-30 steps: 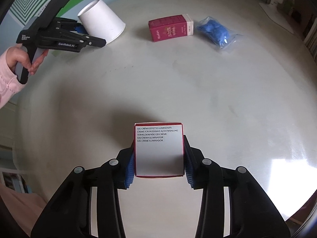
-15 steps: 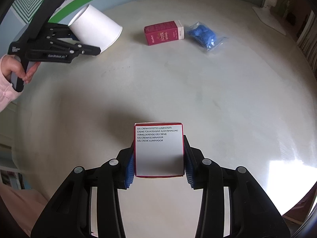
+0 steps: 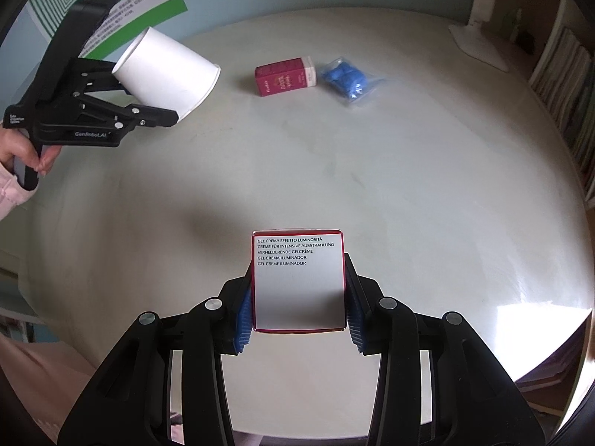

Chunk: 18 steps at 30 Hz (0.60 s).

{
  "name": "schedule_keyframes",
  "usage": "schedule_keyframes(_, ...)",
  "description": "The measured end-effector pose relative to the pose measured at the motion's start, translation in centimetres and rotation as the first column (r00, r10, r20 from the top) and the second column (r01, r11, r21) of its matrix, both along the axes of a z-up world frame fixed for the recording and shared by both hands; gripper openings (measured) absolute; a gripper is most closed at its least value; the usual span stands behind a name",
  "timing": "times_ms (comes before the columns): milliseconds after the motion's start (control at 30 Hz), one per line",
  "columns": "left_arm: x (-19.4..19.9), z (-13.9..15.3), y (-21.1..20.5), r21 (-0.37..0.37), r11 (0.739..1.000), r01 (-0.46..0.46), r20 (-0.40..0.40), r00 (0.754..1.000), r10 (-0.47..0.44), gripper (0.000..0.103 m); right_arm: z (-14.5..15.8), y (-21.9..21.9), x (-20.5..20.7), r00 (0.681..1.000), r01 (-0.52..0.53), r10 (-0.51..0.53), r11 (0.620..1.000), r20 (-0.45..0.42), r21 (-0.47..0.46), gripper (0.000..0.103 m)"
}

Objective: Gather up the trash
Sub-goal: 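Carry the paper cup and cream box over the teal wastebasket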

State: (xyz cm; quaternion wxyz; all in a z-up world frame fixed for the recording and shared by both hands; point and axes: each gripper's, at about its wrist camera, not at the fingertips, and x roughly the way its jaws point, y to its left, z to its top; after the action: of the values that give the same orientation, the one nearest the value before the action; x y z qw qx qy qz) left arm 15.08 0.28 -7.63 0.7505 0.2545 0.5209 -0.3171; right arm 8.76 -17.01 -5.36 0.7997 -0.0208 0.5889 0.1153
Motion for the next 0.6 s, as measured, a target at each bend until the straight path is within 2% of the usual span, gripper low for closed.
schedule_keyframes(333, -3.3, 2.6, -5.1, -0.018, 0.996, 0.083, 0.027, 0.996, -0.082, 0.042, 0.9, -4.0, -3.0, 0.997, 0.062, -0.062, 0.998, 0.045, -0.004, 0.041)
schedule_keyframes(600, -6.6, 2.8, -10.7, -0.018, 0.979, 0.201, 0.038, 0.979, -0.200, 0.042, 1.3, -8.2, -7.0, 0.985, 0.164, -0.164, 0.986, 0.063, -0.005, 0.041)
